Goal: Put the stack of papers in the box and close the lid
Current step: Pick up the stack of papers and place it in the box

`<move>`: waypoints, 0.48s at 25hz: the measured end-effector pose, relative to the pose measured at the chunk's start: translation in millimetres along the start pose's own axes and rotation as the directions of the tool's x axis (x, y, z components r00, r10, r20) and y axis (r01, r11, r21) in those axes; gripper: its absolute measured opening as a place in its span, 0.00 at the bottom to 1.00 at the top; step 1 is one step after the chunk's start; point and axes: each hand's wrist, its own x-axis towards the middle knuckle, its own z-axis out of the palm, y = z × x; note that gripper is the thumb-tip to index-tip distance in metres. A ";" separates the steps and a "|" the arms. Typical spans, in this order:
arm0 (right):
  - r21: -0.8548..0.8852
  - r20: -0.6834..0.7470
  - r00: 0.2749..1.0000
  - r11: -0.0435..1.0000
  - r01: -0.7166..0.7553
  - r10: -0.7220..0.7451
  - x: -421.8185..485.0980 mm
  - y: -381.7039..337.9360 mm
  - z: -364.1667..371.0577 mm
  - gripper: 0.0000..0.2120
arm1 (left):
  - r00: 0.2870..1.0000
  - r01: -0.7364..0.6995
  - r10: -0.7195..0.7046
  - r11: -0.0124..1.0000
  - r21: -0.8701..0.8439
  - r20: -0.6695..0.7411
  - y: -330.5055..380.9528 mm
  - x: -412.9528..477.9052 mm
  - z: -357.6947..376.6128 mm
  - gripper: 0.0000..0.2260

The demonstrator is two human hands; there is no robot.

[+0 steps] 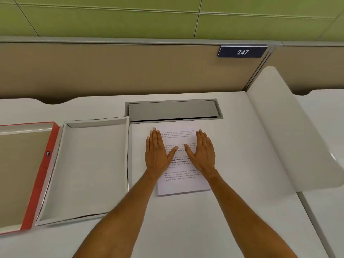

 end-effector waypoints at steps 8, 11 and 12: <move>0.010 0.072 0.995 0.998 -0.063 0.063 -6.5 1.0 10.5 0.41 | 0.991 0.106 -0.106 0.994 0.011 0.078 -3.5 -9.9 7.6 0.47; 0.060 0.063 0.992 0.992 -0.112 0.108 -8.8 0.3 13.1 0.42 | 0.979 0.189 -0.186 0.982 -0.028 0.082 -1.2 -12.8 10.1 0.48; 0.084 0.051 0.990 0.988 -0.133 0.129 -9.1 0.2 14.4 0.43 | 0.971 0.230 -0.226 0.972 -0.051 0.075 0.6 -12.8 11.0 0.49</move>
